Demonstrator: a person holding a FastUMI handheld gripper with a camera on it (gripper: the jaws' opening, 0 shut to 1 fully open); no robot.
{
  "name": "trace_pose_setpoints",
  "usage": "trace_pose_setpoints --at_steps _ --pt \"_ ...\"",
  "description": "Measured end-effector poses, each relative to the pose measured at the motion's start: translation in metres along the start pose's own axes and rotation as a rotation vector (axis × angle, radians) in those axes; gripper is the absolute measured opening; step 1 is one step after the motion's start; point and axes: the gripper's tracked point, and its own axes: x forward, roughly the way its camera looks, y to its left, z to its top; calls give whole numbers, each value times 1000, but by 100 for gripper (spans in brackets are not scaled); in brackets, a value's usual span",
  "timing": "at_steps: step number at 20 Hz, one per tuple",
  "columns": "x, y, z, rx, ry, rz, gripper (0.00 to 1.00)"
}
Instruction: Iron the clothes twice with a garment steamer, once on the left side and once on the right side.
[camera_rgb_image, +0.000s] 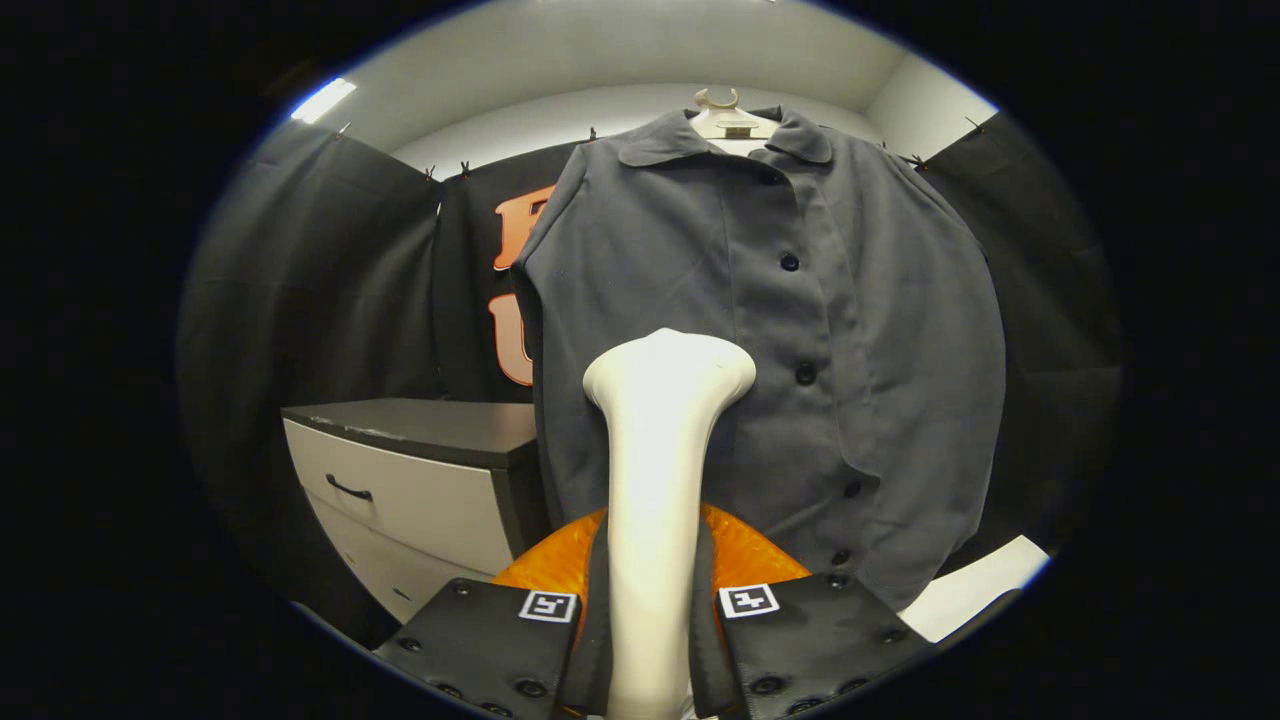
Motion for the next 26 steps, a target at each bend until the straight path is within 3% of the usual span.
trace_pose_setpoints --at_steps 10,15,19,26 --pt "-20 -2 -66 42 62 11 38" --pt "-21 -2 -67 28 67 21 38" --pt "-32 3 -46 8 39 40 38" --pt "-56 4 45 14 -74 73 38"
